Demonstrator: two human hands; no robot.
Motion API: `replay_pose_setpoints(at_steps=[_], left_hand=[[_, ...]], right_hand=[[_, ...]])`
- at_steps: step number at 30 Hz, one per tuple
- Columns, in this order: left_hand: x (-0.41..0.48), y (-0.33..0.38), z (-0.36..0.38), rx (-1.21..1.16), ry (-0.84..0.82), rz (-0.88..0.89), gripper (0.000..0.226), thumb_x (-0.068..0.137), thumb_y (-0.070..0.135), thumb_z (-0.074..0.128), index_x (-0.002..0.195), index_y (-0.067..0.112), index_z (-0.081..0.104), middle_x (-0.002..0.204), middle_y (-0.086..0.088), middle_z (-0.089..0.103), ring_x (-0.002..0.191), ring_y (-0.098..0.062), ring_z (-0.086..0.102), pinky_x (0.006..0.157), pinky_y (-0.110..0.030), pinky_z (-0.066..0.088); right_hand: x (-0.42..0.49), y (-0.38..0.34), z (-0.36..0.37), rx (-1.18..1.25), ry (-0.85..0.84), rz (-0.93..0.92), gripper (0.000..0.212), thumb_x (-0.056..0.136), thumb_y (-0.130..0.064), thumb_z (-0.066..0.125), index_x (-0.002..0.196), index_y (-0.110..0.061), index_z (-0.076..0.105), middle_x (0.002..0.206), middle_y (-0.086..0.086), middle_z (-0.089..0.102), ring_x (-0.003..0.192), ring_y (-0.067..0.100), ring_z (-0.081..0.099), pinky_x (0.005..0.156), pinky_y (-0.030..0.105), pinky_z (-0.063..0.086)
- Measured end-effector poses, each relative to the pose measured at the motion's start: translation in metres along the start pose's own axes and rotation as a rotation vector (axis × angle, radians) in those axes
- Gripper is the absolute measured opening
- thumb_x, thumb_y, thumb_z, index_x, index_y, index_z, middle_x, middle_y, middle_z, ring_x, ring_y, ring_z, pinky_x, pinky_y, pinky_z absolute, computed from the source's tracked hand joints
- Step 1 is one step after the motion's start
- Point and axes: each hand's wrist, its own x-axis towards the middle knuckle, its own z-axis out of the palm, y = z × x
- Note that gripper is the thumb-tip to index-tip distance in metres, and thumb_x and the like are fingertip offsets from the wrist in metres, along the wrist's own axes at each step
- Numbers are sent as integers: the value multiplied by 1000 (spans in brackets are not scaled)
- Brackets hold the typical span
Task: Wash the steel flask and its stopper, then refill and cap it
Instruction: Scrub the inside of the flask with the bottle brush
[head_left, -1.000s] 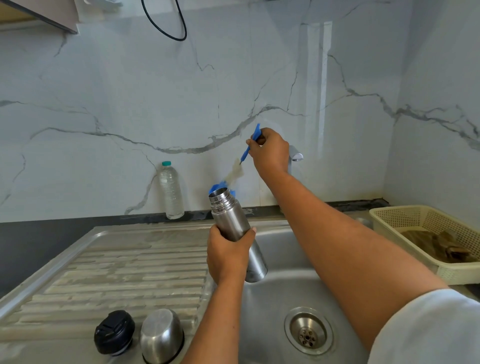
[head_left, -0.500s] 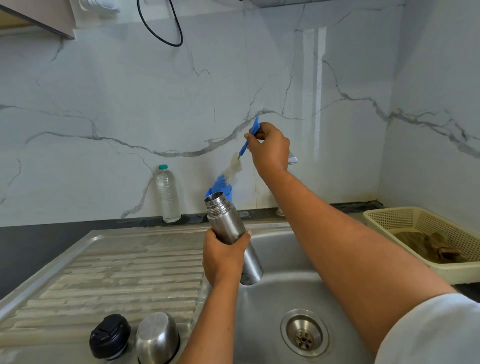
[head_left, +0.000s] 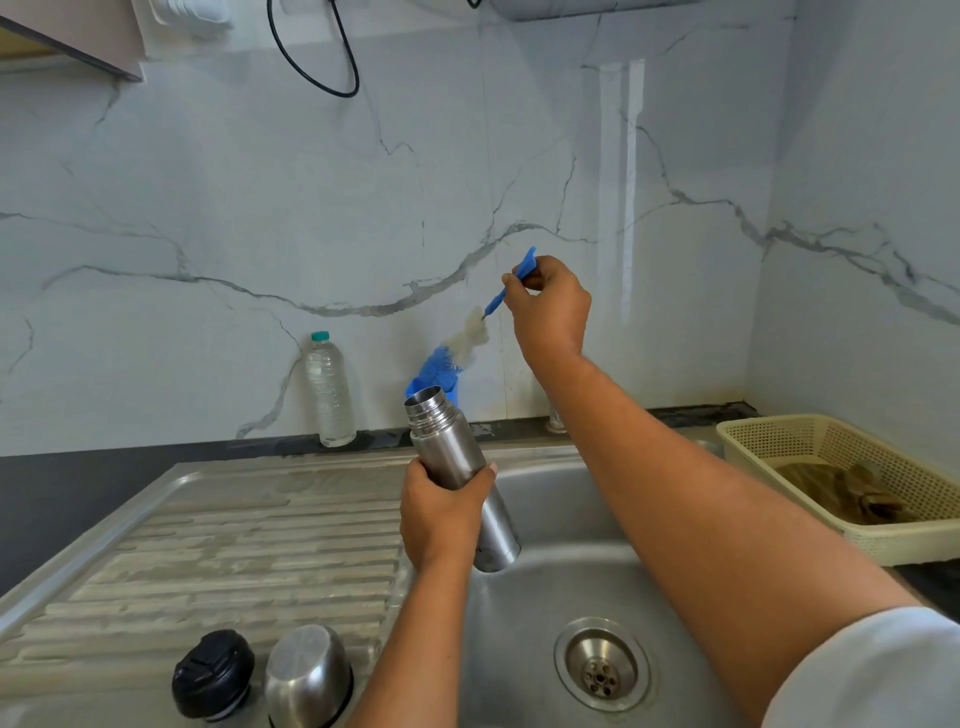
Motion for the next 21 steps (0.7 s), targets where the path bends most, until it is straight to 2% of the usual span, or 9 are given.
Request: replay_pose_setpoints(at_steps=[5,7,10,13,15,18,21], left_hand=[[0,0,-2,-20,-13,-17,53,68,44,94,104,31,58,101,11,69,88,-15,68,85,-44,58],[-1,0,-2,-22,-20,-15,52,69,44,94,104,31,57,101,10,68,88,-15,68,86,-44,58],[-5,1,-1,-4,-26,0,52,69,44,94,103,32,56,101,10,68,87,-16,67,85,-43,58],[-8,3,0,28,-28,26,52,70,44,93,103,31,56,101,9,68,87,-18,67,84,-43,58],[-10,5,0,50,-31,47,52,70,42,93,105,29,57,102,8,68,87,-18,67,81,-40,56],[-13,7,1,88,-44,96,53,70,39,93,108,30,57,102,10,67,87,-18,67,80,-38,54],[-14,9,1,128,-38,146,54,69,40,92,109,29,57,103,9,68,87,-18,66,77,-35,50]], right_hand=[[-14,-9,-29,133,65,137,6,93,-18,72,92,-16,66,83,-4,68,71,8,63,65,20,50],[-23,-14,-46,169,99,199,10,91,-17,72,86,-15,64,80,1,68,66,13,62,61,24,52],[-40,-20,-81,258,138,316,12,88,-16,73,83,-15,62,86,9,75,81,25,75,73,36,62],[-61,-23,-119,481,163,446,16,90,-10,75,86,-11,59,91,11,74,84,20,78,79,28,63],[-77,-19,-142,622,192,529,17,90,-4,74,91,-7,57,95,14,72,85,21,78,83,28,63],[-96,-4,-168,751,220,610,17,93,0,69,93,-7,54,95,15,70,85,24,78,88,31,62],[-108,16,-186,820,253,625,16,97,0,66,96,-7,52,92,13,69,80,22,78,85,30,62]])
